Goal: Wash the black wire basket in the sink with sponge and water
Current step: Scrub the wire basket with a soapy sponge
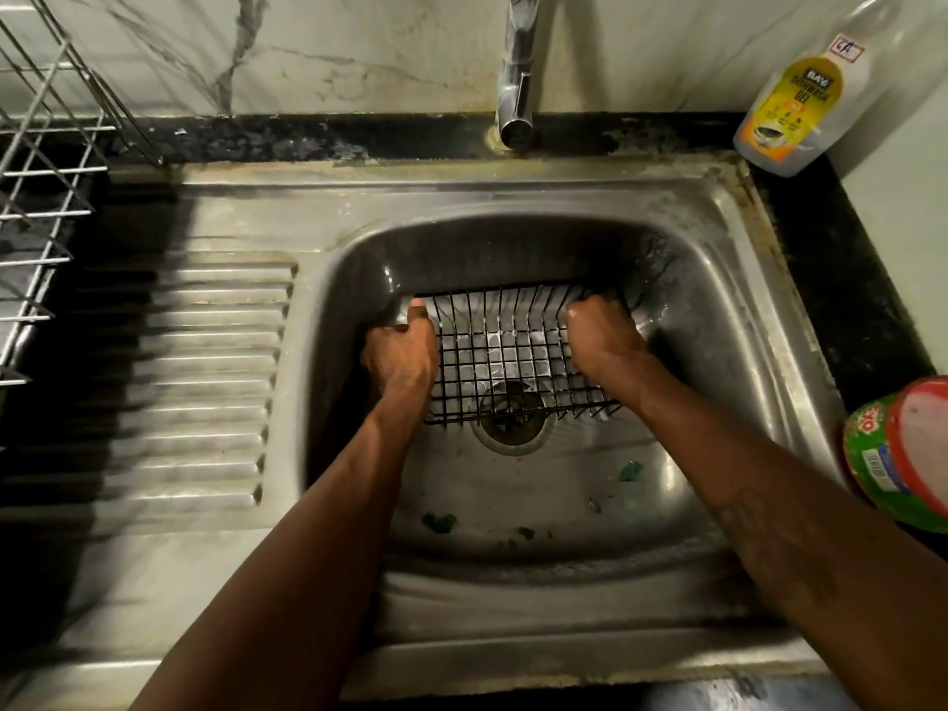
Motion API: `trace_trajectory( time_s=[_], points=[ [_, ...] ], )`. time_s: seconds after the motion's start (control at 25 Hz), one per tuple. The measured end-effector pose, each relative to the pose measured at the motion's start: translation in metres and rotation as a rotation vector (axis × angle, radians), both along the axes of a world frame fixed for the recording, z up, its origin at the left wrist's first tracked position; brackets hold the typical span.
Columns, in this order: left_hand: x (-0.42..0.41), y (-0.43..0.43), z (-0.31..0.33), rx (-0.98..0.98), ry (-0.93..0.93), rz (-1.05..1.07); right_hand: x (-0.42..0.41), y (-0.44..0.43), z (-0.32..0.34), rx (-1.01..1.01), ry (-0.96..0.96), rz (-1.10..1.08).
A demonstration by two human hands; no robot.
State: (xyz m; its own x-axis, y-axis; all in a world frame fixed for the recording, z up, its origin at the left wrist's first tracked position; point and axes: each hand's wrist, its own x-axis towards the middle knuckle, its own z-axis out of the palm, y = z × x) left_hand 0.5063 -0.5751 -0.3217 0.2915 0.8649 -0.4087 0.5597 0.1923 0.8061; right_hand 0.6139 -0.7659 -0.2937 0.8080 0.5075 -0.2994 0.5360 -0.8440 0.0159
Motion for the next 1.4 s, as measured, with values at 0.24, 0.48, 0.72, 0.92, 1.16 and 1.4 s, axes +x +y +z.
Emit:
trace_trajectory(
  time_s=[0.24,0.48,0.72,0.92,1.16,1.4],
  points=[
    [-0.002,0.000,0.001,0.020,0.038,-0.041,0.004,-0.014,0.009,0.008,0.601,0.051],
    [-0.003,0.001,-0.004,0.003,0.047,-0.044,0.008,-0.002,-0.003,-0.013,0.011,0.114],
    [-0.005,0.001,-0.003,0.070,0.049,-0.014,0.002,0.000,-0.001,-0.331,0.372,0.366],
    [-0.006,0.002,-0.003,-0.028,-0.008,-0.019,0.001,-0.015,-0.003,-0.107,0.494,0.372],
    [-0.005,-0.025,-0.002,-0.096,-0.115,-0.150,-0.017,0.006,-0.006,0.871,0.258,-0.225],
    [-0.005,-0.030,0.001,-0.051,-0.055,-0.170,-0.040,0.058,-0.018,0.859,-0.081,-0.170]
  ],
)
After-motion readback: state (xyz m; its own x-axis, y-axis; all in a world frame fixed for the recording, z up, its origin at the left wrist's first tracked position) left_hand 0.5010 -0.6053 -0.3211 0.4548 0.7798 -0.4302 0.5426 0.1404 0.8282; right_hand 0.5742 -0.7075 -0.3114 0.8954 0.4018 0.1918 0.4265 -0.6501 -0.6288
